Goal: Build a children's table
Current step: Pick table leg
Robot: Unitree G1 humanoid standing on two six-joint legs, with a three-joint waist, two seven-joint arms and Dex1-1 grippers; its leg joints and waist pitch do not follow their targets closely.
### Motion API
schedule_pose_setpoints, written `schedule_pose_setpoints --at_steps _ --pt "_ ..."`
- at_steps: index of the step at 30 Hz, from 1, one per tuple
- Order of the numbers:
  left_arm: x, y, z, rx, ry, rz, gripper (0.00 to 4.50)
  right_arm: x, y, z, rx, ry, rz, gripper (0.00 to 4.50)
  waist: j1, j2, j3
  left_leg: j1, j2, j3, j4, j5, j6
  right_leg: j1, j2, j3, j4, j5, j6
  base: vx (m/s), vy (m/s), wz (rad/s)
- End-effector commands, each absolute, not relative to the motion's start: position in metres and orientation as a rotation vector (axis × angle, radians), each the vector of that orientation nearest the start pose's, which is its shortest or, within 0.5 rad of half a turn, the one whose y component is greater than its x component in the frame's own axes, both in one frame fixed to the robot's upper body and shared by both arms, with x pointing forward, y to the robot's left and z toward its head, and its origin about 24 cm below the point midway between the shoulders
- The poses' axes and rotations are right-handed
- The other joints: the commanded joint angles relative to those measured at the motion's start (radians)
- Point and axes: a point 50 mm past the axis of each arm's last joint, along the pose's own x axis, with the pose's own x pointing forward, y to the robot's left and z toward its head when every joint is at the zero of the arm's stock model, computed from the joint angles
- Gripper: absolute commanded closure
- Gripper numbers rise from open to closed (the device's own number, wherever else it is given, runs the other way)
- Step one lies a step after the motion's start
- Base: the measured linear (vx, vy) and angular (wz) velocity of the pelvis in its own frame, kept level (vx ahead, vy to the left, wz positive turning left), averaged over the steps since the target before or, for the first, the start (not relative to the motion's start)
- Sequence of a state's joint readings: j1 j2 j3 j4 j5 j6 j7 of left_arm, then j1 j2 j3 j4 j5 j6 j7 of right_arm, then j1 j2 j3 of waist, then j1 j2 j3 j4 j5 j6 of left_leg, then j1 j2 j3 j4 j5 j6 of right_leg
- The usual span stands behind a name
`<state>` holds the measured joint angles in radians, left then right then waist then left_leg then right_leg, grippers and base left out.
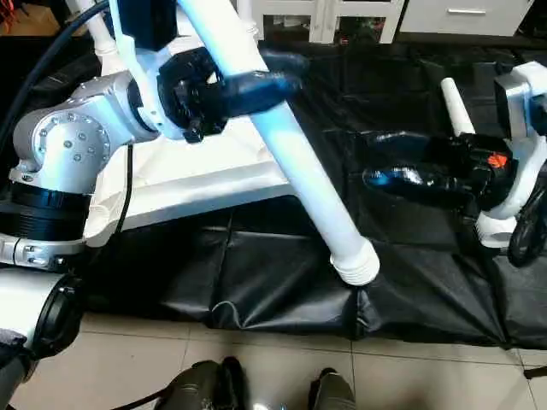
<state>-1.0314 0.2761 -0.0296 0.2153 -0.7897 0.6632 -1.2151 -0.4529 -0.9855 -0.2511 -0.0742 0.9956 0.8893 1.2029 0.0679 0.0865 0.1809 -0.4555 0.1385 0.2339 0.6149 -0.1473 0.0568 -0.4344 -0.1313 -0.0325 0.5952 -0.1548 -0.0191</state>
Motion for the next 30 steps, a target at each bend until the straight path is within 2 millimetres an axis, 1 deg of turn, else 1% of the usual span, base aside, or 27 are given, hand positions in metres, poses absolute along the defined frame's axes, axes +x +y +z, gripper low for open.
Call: schedule_pose_setpoints --at_steps 1,3,5,9,10,12,15,17,18,23,27,30 --pt "0.305 0.064 0.282 -0.172 -0.252 -1.805 2.86 0.247 -0.244 0.234 0.101 0.211 1.296 0.42 0.004 -0.043 -0.099 0.064 0.081 -0.05 -0.084 -0.193 0.08 0.042 -0.041 0.022 -0.057 -0.237 -0.24 0.0 0.0 0.0" --pt "0.302 0.061 0.284 -0.157 -0.256 -1.826 2.86 0.245 -0.242 0.231 0.09 0.234 1.324 0.42 0.006 -0.041 -0.099 0.065 0.081 -0.05 -0.084 -0.188 0.082 0.041 -0.041 0.022 -0.057 -0.234 -0.242 0.0 0.0 0.0" --pt "0.301 0.061 0.285 -0.151 -0.26 -1.832 2.86 0.245 -0.241 0.23 0.081 0.24 1.329 0.42 0.007 -0.043 -0.098 0.064 0.081 -0.05 -0.084 -0.182 0.088 0.042 -0.04 0.022 -0.056 -0.236 -0.243 0.0 0.0 0.0" --pt "0.293 0.058 0.291 -0.129 -0.28 -1.878 2.86 0.244 -0.239 0.223 0.058 0.27 1.348 0.42 0.009 -0.039 -0.096 0.066 0.082 -0.051 -0.087 -0.194 0.079 0.04 -0.039 0.022 -0.058 -0.259 -0.24 0.0 0.0 0.0" --pt "0.291 0.057 0.292 -0.125 -0.283 -1.894 2.87 0.243 -0.237 0.221 0.061 0.279 1.359 0.42 0.009 -0.039 -0.094 0.066 0.083 -0.052 -0.088 -0.2 0.074 0.04 -0.038 0.022 -0.059 -0.264 -0.239 0.0 0.0 0.0" --pt "0.289 0.056 0.292 -0.119 -0.282 -1.905 2.87 0.243 -0.236 0.22 0.052 0.291 1.366 0.42 0.01 -0.038 -0.093 0.068 0.083 -0.051 -0.089 -0.213 0.067 0.038 -0.038 0.023 -0.061 -0.275 -0.237 0.0 0.0 0.0" --pt "0.282 0.051 0.293 -0.088 -0.274 -1.95 2.87 0.241 -0.23 0.214 0.035 0.333 1.406 0.42 0.013 -0.036 -0.092 0.07 0.085 -0.053 -0.092 -0.227 0.057 0.037 -0.038 0.023 -0.062 -0.285 -0.232 0.0 0.0 0.0" --pt "0.281 0.05 0.293 -0.079 -0.271 -1.959 2.87 0.241 -0.229 0.213 0.031 0.34 1.414 0.42 0.014 -0.036 -0.092 0.069 0.085 -0.053 -0.093 -0.229 0.055 0.038 -0.038 0.023 -0.061 -0.285 -0.23 0.0 0.0 0.0" --pt "0.276 0.047 0.294 -0.063 -0.269 -1.979 2.87 0.241 -0.224 0.212 0.031 0.348 1.443 0.42 0.014 -0.034 -0.092 0.071 0.085 -0.053 -0.093 -0.231 0.052 0.037 -0.038 0.024 -0.06 -0.278 -0.232 0.0 0.0 0.0" --pt "0.27 0.043 0.295 -0.048 -0.265 -1.997 2.87 0.242 -0.214 0.21 0.017 0.361 1.485 0.42 0.014 -0.034 -0.091 0.068 0.084 -0.054 -0.094 -0.239 0.046 0.039 -0.039 0.024 -0.061 -0.284 -0.234 0.0 0.0 0.0" --pt "0.266 0.038 0.295 -0.03 -0.26 -1.999 2.87 0.242 -0.209 0.202 -0.047 0.413 1.508 0.42 0.012 -0.034 -0.091 0.072 0.085 -0.054 -0.096 -0.252 0.033 0.036 -0.037 0.026 -0.063 -0.292 -0.226 0.0 0.0 0.0" --pt "0.266 0.039 0.295 -0.028 -0.256 -1.999 2.87 0.242 -0.207 0.197 -0.095 0.451 1.519 0.42 0.011 -0.034 -0.091 0.069 0.085 -0.055 -0.096 -0.253 0.031 0.038 -0.038 0.027 -0.062 -0.287 -0.224 0.0 0.0 0.0"
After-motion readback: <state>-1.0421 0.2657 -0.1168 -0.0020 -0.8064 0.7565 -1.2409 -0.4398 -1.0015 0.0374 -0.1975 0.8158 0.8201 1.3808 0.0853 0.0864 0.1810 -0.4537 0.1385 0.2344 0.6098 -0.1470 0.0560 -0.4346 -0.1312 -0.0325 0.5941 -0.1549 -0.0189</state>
